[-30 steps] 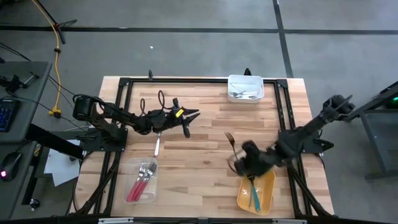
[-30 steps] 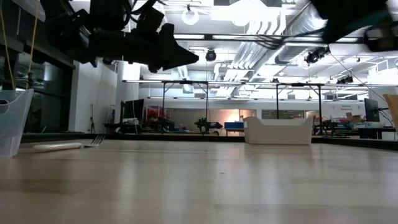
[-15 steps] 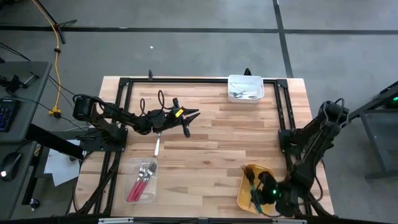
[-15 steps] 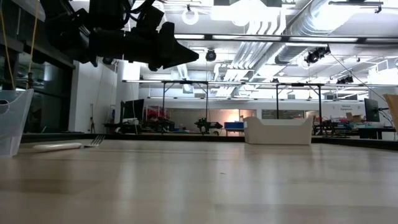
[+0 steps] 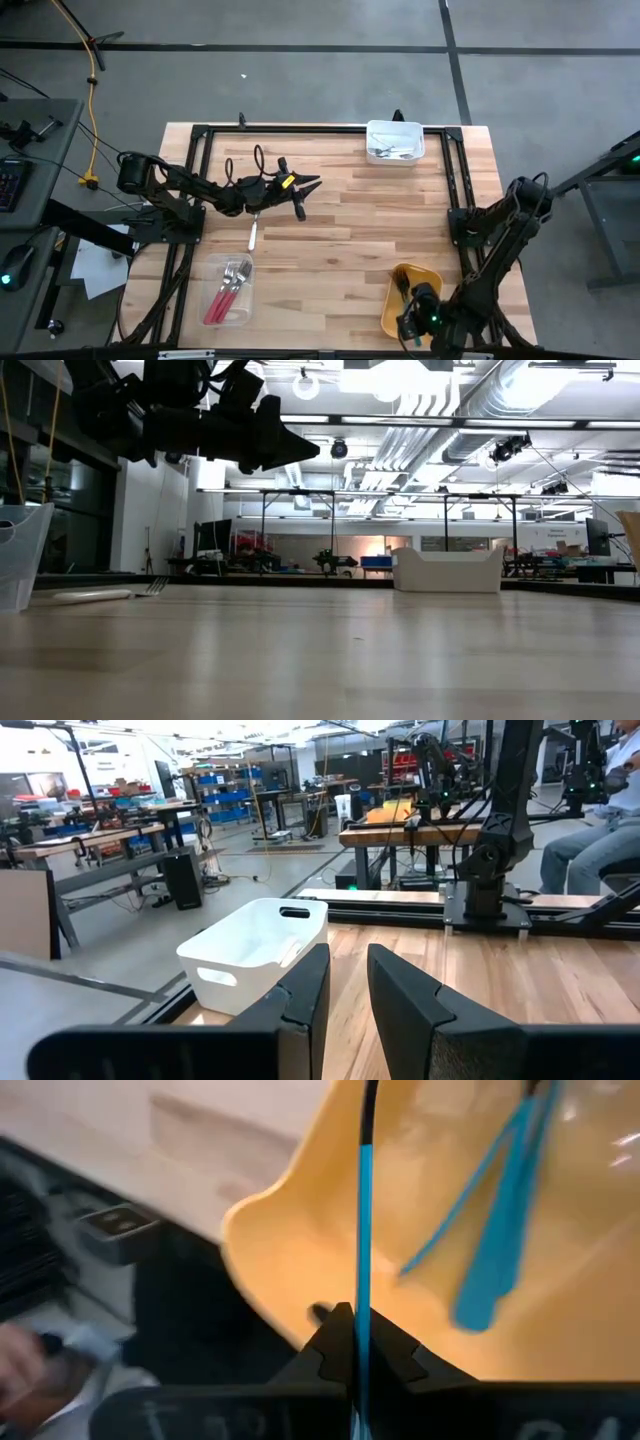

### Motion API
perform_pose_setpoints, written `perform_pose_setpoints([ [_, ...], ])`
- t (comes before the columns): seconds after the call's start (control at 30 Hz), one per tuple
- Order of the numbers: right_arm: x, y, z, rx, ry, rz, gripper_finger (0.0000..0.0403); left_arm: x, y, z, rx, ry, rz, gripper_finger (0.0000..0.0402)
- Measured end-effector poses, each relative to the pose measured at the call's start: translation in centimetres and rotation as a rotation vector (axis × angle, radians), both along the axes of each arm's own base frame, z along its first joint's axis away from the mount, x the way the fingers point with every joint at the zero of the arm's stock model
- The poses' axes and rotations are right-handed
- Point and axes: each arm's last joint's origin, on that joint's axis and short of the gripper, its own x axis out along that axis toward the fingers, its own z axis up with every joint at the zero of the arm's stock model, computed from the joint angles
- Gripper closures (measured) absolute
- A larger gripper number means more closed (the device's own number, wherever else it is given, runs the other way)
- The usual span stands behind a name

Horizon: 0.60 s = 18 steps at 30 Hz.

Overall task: Sort silverware by color (type)
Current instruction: Put the blue fork into the yellow bin

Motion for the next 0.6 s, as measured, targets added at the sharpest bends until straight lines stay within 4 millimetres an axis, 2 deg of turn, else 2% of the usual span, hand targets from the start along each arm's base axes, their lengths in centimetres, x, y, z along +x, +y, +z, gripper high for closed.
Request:
perform_pose_setpoints([
  [0.6, -0.3, -1.2, -0.5, -0.08, 0.12, -0.002, 0.0392, 0.0, 0.0, 0.0, -0.001, 0.0, 0.0, 0.0339],
])
